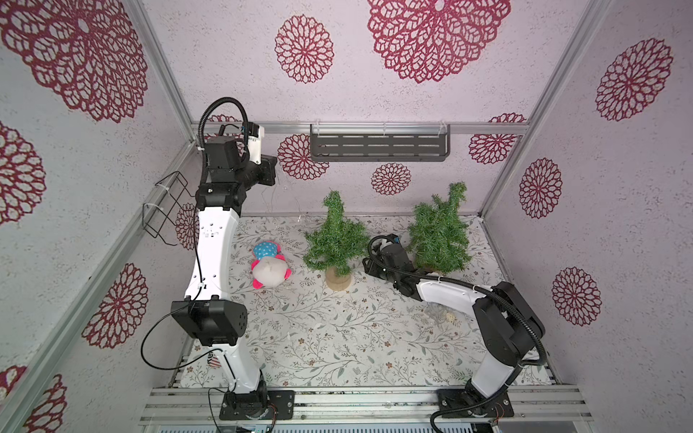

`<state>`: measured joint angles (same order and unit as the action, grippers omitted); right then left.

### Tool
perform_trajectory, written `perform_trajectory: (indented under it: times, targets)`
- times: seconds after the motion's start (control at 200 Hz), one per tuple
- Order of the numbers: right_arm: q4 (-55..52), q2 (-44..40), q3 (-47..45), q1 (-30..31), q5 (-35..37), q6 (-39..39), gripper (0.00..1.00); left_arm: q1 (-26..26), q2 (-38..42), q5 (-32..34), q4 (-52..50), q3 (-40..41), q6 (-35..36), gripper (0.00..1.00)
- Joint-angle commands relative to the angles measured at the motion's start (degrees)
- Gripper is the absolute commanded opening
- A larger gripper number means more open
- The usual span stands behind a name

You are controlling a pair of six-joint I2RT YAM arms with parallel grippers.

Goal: Wrap string light around the christmas tree
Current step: Wrap the light string around the Christmas tree.

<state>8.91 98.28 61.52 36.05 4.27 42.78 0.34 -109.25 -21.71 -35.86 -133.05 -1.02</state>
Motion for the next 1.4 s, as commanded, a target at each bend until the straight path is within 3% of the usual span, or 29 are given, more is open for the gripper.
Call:
perform_trajectory:
  times: [0.0, 0.32, 0.47, 0.706, 0.976, 1.251, 1.391]
  targets:
    - [-1.91, -4.15, 4.42, -2.21, 3.26, -7.83, 0.48, -1.7, -2.12, -1.71, -1.18, -3.44, 2.88, 0.0]
    - [-2.5, -0.41, 19.64, -6.03, -1.95, -22.55, 0.45, -6.25, -11.73, -1.3, 3.25, -10.84, 8.63, 0.0]
    - [-2.06, 4.66, 29.69, -7.22, -7.35, -27.27, 0.45, -8.57, -14.87, -4.46, 9.49, -11.7, 10.75, 0.0]
    - [2.34, 14.62, 40.37, -7.72, -17.09, -34.34, 0.55, -11.6, -17.03, -11.42, 17.24, -11.12, 9.35, 0.0]
    - [6.24, 22.0, 45.7, -9.31, -21.38, -35.26, 0.55, -12.91, -16.53, -13.33, 18.62, -9.42, 9.06, 0.0]
    - [13.99, 23.36, 41.31, -11.89, -28.94, -35.27, 0.5, -13.26, -16.48, -16.68, 19.27, -9.59, 8.46, 0.0]
    - [18.69, 25.56, 41.41, -11.88, -34.57, -36.15, 0.53, -13.23, -16.52, -18.9, 20.02, -10.33, 7.9, 0.0]
